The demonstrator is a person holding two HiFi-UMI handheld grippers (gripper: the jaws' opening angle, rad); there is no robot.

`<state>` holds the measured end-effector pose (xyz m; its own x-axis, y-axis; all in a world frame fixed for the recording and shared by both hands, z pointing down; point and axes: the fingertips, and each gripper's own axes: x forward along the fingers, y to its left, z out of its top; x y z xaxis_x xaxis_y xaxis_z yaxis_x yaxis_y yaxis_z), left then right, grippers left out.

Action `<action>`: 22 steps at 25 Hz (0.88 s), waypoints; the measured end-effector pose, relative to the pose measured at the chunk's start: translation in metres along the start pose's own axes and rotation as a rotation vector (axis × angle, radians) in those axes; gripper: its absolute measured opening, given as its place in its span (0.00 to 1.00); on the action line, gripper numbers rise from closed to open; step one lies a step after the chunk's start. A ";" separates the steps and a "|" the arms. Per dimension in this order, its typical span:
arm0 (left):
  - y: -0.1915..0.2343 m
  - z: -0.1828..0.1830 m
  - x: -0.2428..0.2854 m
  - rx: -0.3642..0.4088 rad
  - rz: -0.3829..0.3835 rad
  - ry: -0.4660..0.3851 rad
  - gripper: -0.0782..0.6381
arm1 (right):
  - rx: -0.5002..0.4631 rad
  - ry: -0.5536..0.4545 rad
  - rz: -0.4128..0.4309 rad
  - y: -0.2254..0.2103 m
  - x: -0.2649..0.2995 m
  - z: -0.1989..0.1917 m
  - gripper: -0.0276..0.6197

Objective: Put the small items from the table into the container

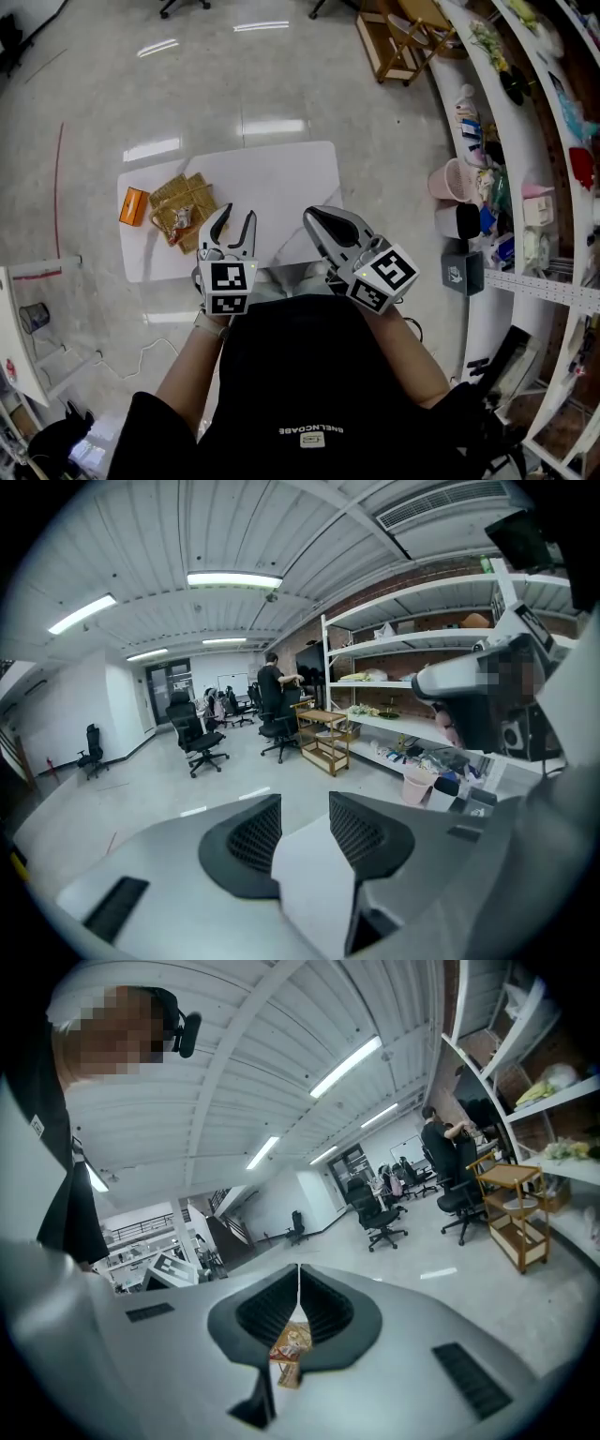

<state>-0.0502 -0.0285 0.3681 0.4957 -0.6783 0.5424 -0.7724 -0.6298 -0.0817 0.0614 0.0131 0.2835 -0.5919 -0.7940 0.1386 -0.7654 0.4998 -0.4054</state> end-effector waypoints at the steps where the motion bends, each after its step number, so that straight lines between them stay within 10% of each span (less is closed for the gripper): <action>1: -0.009 0.007 -0.001 0.001 -0.008 -0.009 0.33 | 0.001 -0.006 -0.001 -0.002 -0.004 0.003 0.06; 17: -0.110 0.092 -0.018 -0.120 -0.335 -0.226 0.33 | 0.027 -0.059 -0.023 -0.021 -0.051 0.028 0.06; 22: -0.124 0.117 -0.025 -0.193 -0.465 -0.308 0.17 | 0.024 -0.088 -0.029 -0.028 -0.061 0.041 0.06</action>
<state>0.0796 0.0219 0.2667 0.8699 -0.4442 0.2143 -0.4901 -0.8269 0.2758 0.1287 0.0334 0.2495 -0.5446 -0.8357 0.0709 -0.7749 0.4690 -0.4238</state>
